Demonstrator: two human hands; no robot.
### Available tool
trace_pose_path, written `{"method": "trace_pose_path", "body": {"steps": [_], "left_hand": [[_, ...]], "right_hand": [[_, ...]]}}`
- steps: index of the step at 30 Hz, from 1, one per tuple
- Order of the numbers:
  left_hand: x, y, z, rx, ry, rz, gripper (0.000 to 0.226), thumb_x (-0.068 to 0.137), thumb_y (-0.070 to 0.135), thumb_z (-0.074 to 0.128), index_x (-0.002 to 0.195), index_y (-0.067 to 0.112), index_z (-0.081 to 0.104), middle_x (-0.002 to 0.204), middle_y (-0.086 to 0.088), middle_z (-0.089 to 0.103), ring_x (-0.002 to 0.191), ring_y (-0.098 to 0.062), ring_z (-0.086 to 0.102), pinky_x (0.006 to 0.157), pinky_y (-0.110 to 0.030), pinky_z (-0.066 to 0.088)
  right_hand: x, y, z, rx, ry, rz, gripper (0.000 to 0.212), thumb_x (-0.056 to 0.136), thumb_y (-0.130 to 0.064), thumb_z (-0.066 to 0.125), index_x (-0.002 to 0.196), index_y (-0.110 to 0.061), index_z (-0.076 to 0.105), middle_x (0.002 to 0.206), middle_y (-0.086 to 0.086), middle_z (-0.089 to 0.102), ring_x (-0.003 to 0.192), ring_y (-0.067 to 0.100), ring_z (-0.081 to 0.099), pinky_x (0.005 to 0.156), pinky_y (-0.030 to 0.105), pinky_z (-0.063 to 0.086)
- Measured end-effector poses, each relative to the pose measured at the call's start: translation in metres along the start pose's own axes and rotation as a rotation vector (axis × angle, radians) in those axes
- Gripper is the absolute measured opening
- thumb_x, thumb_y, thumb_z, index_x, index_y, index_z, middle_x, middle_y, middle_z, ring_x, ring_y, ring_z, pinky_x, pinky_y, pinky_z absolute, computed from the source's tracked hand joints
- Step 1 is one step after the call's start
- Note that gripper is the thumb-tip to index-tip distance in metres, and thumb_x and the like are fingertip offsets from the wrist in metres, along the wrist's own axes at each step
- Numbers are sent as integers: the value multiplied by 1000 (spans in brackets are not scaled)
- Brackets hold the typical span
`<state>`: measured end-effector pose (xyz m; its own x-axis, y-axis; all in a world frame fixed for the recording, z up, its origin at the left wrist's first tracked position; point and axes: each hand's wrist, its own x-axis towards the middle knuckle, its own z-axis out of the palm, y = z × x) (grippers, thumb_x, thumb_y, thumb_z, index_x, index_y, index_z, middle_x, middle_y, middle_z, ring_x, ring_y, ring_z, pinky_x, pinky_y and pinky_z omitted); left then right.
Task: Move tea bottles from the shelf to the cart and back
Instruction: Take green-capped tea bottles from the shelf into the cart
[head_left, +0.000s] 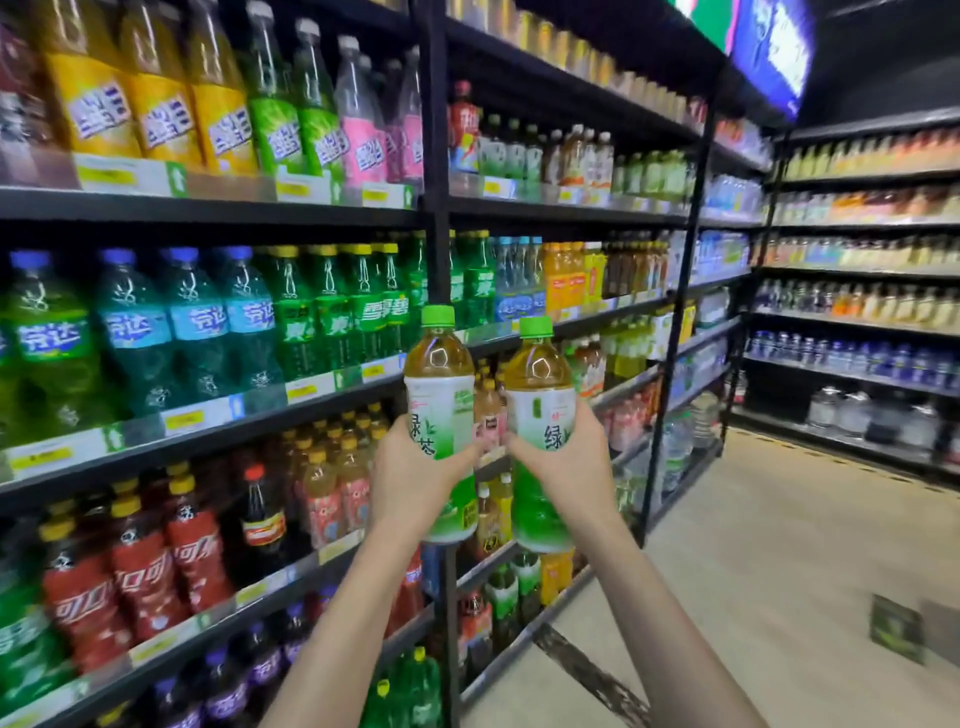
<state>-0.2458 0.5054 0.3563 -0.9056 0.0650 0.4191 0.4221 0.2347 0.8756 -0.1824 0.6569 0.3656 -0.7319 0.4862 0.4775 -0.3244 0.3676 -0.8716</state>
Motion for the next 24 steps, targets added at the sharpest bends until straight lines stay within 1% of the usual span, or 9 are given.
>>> {"method": "trace_pose_path", "body": {"steps": [3,7,11,13,15,17,20,22,24], "left_hand": [[30,-4,26,2,-24,31,42,65,34,91,100,20,70,89,8,75,80,-6,71,73,-29,57],[69,-4,56,-3,-77,90,43,65,37,90,99,22,69,89,9,74,81,-6,69,74,-32,58],[111,-3,86,-49,-126,114,40,64,36,91,94,24,69,87,9,74,80,-8,70,76,-35,59],[130,-2,101,-68,-154,122,37,65,34,91,92,23,69,85,8,75,78,-7,70,74,-34,59],[147,-2,116,-95,-190,125,39,65,32,91,96,21,70,86,8,75,78,-6,70,74,-35,59],[162,-1,133,-123,-224,140,42,65,33,91,99,19,70,88,8,74,79,-5,70,73,-33,59],[181,0,159,-151,-267,152,43,64,34,91,98,20,69,89,9,74,81,-5,69,71,-28,56],[191,-1,180,-161,-298,155,43,66,32,91,101,20,70,92,8,75,83,-6,70,75,-29,58],[201,-1,202,-162,-319,157,46,64,37,91,102,23,70,92,10,75,83,-6,71,79,-35,59]], "right_hand": [[26,14,-8,-31,51,-7,44,74,-13,84,108,-18,57,94,-1,70,81,12,69,71,32,59],[64,28,-13,-54,113,-6,44,74,-11,84,109,-16,57,92,-4,68,73,-2,65,63,16,53],[104,40,-15,-68,164,-10,46,74,-7,83,111,-15,57,93,-2,71,79,8,69,65,20,55],[125,48,-18,-86,196,-18,44,74,-7,83,108,-17,57,92,-3,71,77,6,69,66,21,56],[143,56,-21,-116,233,-19,44,72,-12,85,105,-19,58,92,-2,71,79,8,69,70,29,58],[159,64,-26,-132,269,-12,48,68,-24,86,107,-20,58,96,-1,71,86,14,70,78,39,60],[180,74,-33,-158,318,-14,74,57,-47,80,120,-16,58,112,4,70,102,20,68,89,47,57],[195,84,-41,-176,344,-17,92,54,-55,78,131,-12,53,124,7,66,114,25,64,96,50,53],[210,92,-52,-164,358,-14,94,53,-56,77,132,-12,52,124,7,65,115,25,63,97,50,52]]}}
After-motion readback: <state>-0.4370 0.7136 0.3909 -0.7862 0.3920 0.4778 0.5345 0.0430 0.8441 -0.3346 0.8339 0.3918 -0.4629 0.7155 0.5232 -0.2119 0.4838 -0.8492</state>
